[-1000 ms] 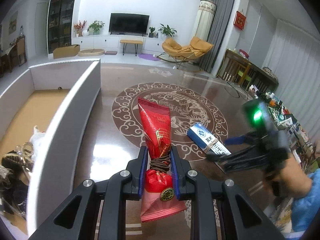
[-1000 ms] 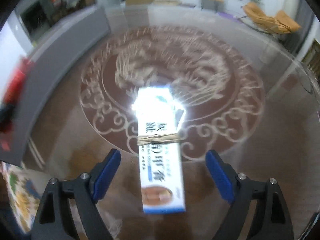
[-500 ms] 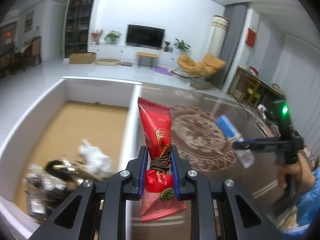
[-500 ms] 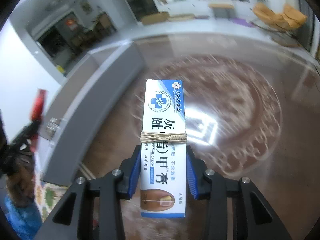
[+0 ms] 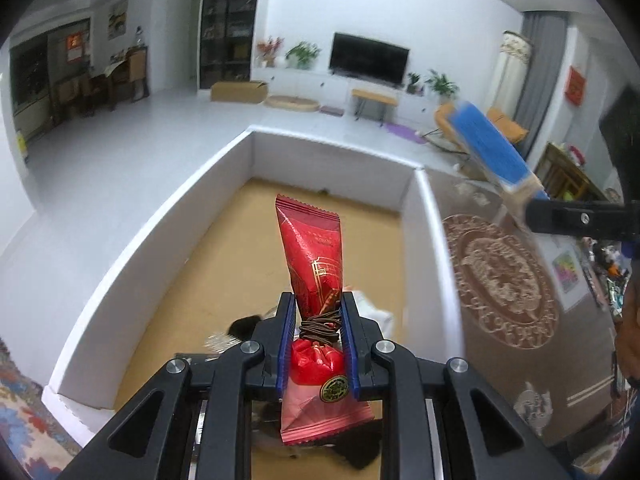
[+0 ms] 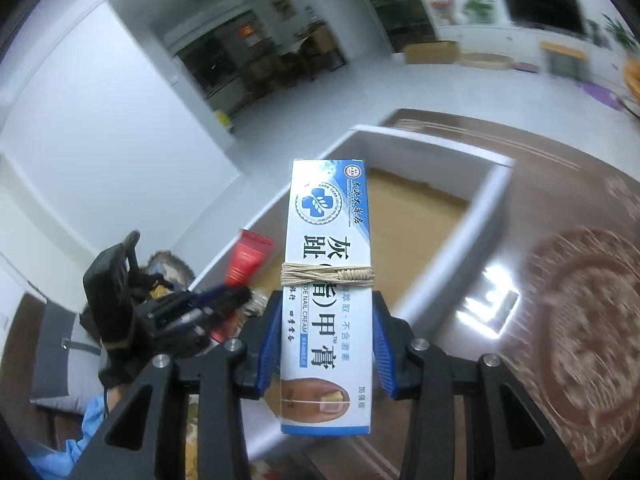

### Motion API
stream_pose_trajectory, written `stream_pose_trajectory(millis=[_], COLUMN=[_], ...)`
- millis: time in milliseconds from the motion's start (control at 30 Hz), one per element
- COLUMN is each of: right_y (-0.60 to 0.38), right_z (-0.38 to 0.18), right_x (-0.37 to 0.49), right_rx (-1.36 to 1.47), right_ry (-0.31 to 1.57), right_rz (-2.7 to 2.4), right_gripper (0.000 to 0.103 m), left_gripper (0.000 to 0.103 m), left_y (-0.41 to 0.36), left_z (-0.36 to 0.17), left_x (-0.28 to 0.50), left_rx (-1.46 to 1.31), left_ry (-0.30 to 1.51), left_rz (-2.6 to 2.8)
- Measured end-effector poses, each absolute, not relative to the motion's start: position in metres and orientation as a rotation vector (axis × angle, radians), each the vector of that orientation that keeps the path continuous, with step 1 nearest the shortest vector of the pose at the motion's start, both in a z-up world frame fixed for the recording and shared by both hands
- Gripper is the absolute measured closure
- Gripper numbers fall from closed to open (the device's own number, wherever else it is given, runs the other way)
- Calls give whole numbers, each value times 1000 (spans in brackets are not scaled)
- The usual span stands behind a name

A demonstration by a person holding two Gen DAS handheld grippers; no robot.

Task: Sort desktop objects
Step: 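Carry the red packet and ointment box over the bin with both grippers, then open both grippers to drop the packet and box into the bin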

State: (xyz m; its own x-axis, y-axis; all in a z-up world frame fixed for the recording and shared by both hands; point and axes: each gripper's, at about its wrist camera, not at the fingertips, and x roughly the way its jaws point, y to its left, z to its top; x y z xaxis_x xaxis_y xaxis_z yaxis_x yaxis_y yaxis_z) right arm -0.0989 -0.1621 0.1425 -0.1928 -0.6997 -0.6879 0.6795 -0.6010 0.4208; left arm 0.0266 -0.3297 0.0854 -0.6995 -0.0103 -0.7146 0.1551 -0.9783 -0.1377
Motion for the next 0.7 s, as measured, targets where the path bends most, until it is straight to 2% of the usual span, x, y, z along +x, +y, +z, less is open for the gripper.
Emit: stream_pose_trajectory(millis=[233,267,300,333,367,400,467,567,633,700], right_y=[-248,-255,-257,-258,-257,-254,-246,-240,-234,-231], right_z=[77,64,56,51,47,49,56,68,81,89], right_x=[-95,-93,-92,-92,-96,-96,-97,-97,-99,-97], right_rx=[1216,1248,1264,1271,1269,1253,1228,1187,1167,1150], right_ry=[185,229,252,262,266,272,278,318,357,401], right_rz=[-1836,-1828,-1823,-1823,-1829,-1845,-1873,-1918,-1943,-1960], right_gripper=[60,55,48,28,16,15,15,13,8,5], left_gripper=[81,80,75,69,48,32,20,15,11,3], left_y=[-343,-343,-343,-341,-340,-339,-335,-332,-332,-329], left_z=[57,56,55,54,54,55,59,67,72,77], left_x=[23,23,23,23,23,23,27,32,33,34], left_rx=[1266,1269,1266,1260,1251,1235,1178,1127,1098,1068], left_ry=[306,304,299,284,273,258,222,184,158,144], left_rz=[-2709,-2701,-2690,-2673,-2664,-2647,-2625,-2601,-2572,-2555])
